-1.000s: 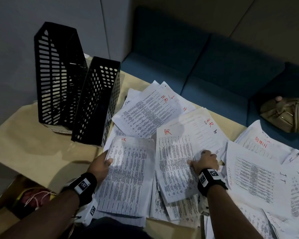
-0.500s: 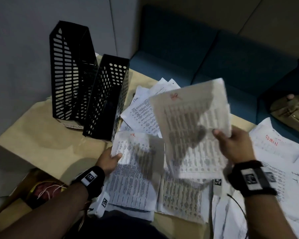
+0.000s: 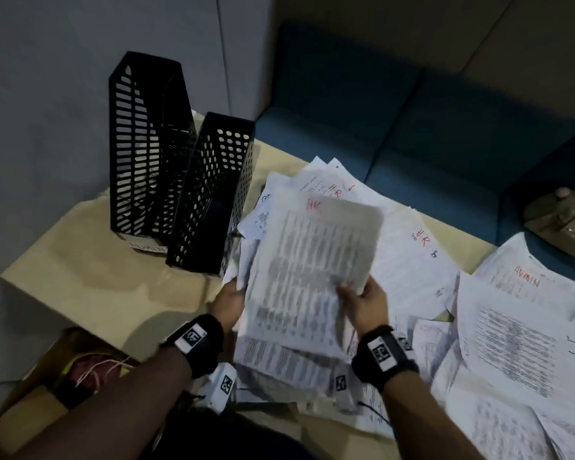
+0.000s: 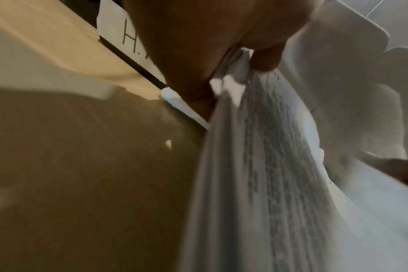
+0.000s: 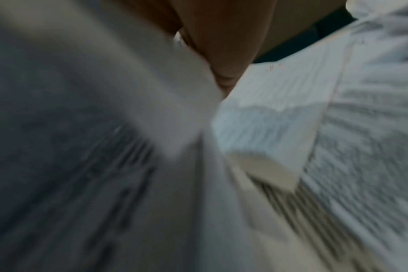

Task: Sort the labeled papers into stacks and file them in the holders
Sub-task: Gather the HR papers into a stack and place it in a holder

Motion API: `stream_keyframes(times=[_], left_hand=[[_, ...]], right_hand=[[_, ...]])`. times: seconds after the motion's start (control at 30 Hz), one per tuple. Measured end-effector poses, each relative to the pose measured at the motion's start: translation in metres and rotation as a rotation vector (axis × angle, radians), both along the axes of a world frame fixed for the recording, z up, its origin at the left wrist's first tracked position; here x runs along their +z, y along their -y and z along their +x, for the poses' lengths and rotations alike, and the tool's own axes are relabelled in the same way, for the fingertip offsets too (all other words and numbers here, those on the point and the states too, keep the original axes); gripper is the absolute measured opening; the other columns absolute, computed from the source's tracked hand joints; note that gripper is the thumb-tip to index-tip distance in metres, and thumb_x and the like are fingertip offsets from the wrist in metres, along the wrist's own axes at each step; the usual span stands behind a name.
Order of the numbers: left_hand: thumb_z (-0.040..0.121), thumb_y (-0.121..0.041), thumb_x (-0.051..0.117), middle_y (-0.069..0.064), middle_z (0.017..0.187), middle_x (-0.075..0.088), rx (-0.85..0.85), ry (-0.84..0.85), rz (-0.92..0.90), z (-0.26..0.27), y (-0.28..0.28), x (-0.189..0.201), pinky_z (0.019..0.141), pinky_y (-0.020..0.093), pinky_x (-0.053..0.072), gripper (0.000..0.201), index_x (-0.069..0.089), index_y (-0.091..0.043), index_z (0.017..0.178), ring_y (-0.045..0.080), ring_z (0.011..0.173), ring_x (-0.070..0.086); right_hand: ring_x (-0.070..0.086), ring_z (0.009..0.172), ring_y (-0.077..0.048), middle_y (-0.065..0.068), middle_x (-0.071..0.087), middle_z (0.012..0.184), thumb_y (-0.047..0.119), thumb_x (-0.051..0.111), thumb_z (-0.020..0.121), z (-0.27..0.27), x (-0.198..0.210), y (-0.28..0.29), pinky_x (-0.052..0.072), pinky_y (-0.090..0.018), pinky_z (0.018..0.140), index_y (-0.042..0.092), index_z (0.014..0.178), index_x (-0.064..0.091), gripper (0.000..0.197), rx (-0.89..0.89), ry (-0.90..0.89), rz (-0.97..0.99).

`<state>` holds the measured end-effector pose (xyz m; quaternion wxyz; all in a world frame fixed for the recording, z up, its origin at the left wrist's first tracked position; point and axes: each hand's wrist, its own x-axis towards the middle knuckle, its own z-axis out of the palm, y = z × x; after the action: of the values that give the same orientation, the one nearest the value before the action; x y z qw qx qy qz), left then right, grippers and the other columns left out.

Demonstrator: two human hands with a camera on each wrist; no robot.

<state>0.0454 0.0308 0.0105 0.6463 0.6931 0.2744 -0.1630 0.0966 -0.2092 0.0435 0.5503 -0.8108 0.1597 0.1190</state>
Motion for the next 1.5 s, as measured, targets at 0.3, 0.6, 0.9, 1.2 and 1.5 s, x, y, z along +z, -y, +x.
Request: stream_keyframes(times=[0.3,0.6,0.9,1.2,1.5], left_hand=[[0.085,-0.024,0.071,-0.012,0.078,0.068,-0.217,0.041,0.107,-0.008,-0.005,-0.005,0.073,0.031,0.054,0.012,0.063,-0.019,0.092,0.012,0.076,0.064],[0.082,-0.011,0.07,-0.01,0.099,0.065,-0.351,-0.038,0.033,-0.015,0.016,-0.003,0.076,0.025,0.052,0.034,0.051,-0.029,0.105,0.005,0.091,0.062],[0.085,-0.018,0.06,0.004,0.083,0.069,-0.376,0.002,0.234,-0.003,0.026,-0.01,0.06,0.028,0.052,0.007,0.063,-0.013,0.089,0.017,0.072,0.064],[0.08,-0.042,0.07,0.0,0.108,0.073,-0.083,0.072,-0.162,-0.018,0.011,-0.009,0.087,0.042,0.055,0.046,0.058,-0.029,0.124,0.018,0.099,0.068],[0.092,-0.029,0.062,-0.002,0.102,0.07,-0.032,0.071,0.177,-0.017,0.001,-0.019,0.085,0.034,0.052,0.025,0.062,-0.019,0.115,0.018,0.096,0.064]], right_hand=[[0.045,0.124,-0.026,-0.011,0.042,0.14,0.021,0.075,0.081,0.016,-0.019,0.002,0.038,-0.04,0.106,0.009,0.145,0.023,0.084,0.051,-0.017,-0.094],[0.053,0.118,-0.024,-0.005,0.05,0.138,0.057,0.051,0.088,0.06,0.01,-0.038,0.035,-0.044,0.109,0.026,0.141,0.035,0.064,0.749,0.225,-0.603],[0.041,0.129,-0.023,-0.007,0.047,0.14,0.042,0.05,0.095,0.017,-0.011,-0.072,0.034,-0.038,0.11,0.017,0.144,0.037,0.057,0.919,0.337,-0.376],[0.054,0.114,-0.024,-0.015,0.052,0.136,0.062,0.03,0.091,0.009,-0.018,0.008,0.04,-0.03,0.096,0.015,0.142,0.034,0.069,0.289,-0.01,-0.231],[0.032,0.133,-0.034,-0.019,0.036,0.143,0.044,0.061,0.087,0.026,-0.031,0.025,0.031,-0.043,0.106,0.01,0.136,0.041,0.063,-0.264,-0.306,-0.527]])
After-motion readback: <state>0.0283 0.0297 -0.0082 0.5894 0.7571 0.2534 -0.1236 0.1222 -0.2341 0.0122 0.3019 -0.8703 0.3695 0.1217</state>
